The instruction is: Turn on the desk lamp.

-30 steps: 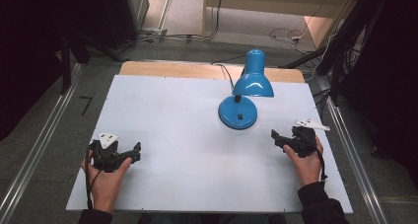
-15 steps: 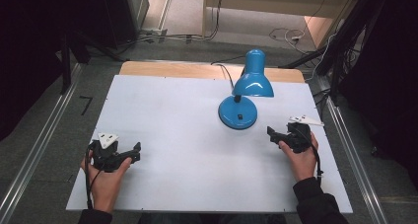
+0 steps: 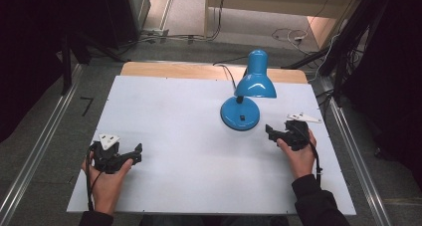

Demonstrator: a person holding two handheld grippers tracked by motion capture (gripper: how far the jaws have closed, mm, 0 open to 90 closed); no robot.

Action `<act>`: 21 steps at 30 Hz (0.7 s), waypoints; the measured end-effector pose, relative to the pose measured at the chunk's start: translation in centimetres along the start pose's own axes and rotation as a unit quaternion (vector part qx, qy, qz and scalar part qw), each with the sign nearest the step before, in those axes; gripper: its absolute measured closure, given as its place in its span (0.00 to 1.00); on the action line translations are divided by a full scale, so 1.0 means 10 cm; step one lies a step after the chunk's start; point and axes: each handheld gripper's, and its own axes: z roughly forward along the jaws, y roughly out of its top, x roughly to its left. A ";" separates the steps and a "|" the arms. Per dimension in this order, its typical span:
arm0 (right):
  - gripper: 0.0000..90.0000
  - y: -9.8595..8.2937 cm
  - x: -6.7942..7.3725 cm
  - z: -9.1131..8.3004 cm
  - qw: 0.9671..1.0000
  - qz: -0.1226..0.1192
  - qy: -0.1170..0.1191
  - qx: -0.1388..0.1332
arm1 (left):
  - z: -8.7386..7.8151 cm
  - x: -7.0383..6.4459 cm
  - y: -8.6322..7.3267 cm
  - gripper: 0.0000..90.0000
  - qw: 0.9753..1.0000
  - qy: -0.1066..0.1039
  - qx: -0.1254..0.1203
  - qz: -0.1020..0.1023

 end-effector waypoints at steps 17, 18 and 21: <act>0.16 0.08 0.12 0.12 1.000 -0.007 0.007 0.003 | 0.00 0.00 0.00 0.07 1.000 -0.001 0.000 0.000; 0.16 0.08 0.13 0.12 1.000 -0.005 0.009 0.004 | 0.00 0.00 0.00 0.07 1.000 -0.002 0.000 0.000; 0.16 0.11 0.16 0.15 1.000 -0.010 0.011 0.003 | 0.00 0.00 0.00 0.07 1.000 -0.002 0.000 0.000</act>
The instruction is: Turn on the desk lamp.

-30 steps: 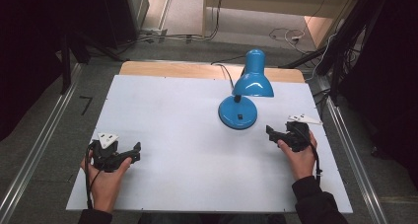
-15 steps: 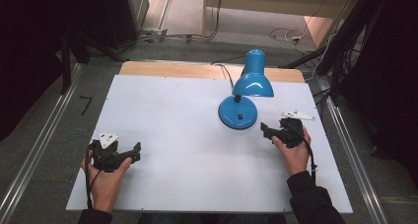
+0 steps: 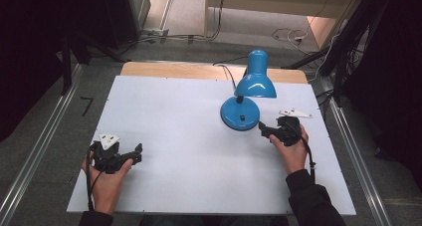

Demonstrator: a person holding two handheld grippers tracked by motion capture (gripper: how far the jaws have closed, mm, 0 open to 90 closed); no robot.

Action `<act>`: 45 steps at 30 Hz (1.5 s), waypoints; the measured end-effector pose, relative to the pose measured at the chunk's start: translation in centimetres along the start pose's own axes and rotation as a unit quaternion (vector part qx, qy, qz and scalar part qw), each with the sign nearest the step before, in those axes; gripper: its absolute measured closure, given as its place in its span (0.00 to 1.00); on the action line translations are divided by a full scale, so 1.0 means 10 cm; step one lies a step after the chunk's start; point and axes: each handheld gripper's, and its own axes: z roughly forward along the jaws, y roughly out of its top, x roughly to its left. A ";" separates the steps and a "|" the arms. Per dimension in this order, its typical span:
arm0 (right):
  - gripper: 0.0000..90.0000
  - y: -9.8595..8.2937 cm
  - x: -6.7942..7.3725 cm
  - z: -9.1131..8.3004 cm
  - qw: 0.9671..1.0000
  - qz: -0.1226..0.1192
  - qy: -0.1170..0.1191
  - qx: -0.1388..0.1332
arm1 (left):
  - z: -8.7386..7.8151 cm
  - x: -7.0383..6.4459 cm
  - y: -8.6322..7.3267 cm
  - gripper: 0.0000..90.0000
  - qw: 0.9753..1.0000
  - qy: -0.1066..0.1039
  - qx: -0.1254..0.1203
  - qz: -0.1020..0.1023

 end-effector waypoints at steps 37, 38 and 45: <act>0.69 0.20 0.35 0.24 0.999 -0.023 0.037 -0.027 | 0.01 0.01 0.00 0.08 1.000 -0.001 0.002 0.002; 0.69 0.20 0.35 0.24 0.999 -0.023 0.037 -0.027 | 0.01 0.01 0.00 0.08 1.000 -0.001 0.002 0.001; 0.95 0.19 0.43 0.32 0.998 -0.028 0.052 -0.031 | 0.02 0.01 -0.01 0.08 1.000 -0.001 0.006 0.004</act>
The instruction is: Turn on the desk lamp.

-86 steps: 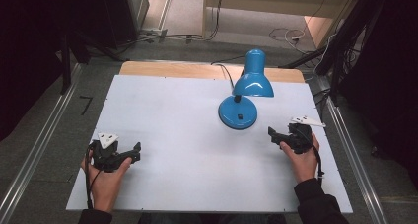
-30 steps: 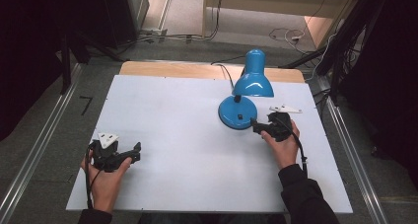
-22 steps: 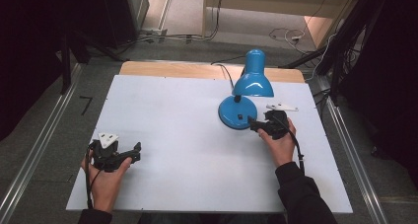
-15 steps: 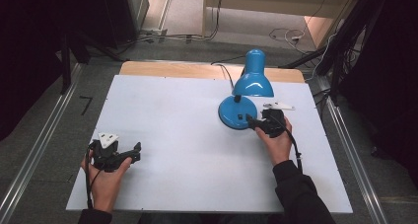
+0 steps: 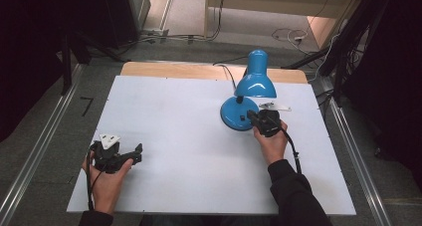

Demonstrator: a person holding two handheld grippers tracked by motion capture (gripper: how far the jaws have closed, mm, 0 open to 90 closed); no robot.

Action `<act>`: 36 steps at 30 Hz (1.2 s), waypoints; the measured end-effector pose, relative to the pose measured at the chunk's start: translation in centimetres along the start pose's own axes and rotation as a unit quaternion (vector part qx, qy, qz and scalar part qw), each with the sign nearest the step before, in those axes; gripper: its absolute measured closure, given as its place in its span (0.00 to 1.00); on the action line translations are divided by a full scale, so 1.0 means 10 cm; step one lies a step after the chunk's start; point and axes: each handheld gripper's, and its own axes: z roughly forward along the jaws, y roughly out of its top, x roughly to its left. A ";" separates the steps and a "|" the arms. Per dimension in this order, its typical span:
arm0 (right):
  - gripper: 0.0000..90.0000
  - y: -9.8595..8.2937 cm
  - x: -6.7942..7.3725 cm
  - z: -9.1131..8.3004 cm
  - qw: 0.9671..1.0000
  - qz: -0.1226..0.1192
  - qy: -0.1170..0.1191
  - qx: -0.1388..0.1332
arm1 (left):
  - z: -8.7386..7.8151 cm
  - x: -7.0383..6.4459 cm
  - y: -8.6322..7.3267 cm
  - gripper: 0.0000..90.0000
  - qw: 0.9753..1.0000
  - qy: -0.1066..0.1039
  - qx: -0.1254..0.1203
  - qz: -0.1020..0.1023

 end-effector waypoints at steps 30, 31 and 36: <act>0.97 -0.06 0.08 0.15 1.000 -0.022 0.000 0.006 | 0.01 0.00 0.00 0.08 1.000 -0.002 0.002 0.000; 0.97 -0.06 0.08 0.15 1.000 -0.026 -0.002 0.006 | 0.01 -0.01 0.00 0.08 1.000 -0.003 0.001 0.000; 0.97 -0.07 0.09 0.15 1.000 -0.027 -0.004 0.006 | 0.01 -0.01 0.00 0.08 1.000 -0.003 0.001 0.000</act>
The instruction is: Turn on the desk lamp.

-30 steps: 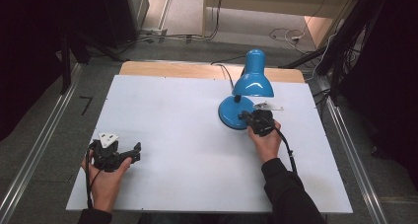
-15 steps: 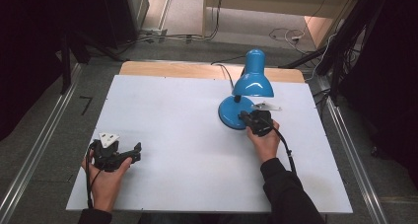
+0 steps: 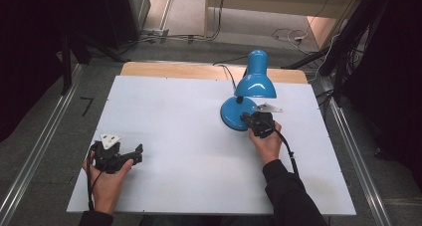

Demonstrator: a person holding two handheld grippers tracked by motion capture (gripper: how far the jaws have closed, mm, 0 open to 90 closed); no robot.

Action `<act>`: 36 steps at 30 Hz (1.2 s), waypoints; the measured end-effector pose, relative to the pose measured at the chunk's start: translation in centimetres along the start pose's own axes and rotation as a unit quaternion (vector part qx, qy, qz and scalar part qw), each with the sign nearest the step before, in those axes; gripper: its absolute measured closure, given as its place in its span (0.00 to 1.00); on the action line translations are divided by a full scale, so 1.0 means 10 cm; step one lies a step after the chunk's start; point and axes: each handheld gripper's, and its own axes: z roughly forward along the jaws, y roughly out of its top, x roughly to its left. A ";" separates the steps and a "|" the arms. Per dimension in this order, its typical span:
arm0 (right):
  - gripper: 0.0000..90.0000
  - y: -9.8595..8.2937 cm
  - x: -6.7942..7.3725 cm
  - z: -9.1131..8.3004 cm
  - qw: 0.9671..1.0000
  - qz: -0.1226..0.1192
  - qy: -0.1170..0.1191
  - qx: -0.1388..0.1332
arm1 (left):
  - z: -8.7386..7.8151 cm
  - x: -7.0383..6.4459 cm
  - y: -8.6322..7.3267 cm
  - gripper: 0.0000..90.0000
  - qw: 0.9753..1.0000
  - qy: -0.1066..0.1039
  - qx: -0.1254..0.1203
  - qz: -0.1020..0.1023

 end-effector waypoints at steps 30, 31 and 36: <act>0.98 -0.03 0.07 -0.01 1.000 -0.027 -0.015 0.003 | -0.01 -0.01 0.00 0.08 1.000 -0.002 0.001 0.001; 0.98 -0.03 0.07 -0.01 1.000 -0.025 -0.012 0.003 | -0.01 -0.01 0.00 0.08 1.000 -0.002 0.000 0.002; 0.92 -0.02 0.03 -0.03 1.000 -0.014 0.003 0.009 | -0.01 0.00 0.00 0.08 1.000 -0.003 0.000 0.000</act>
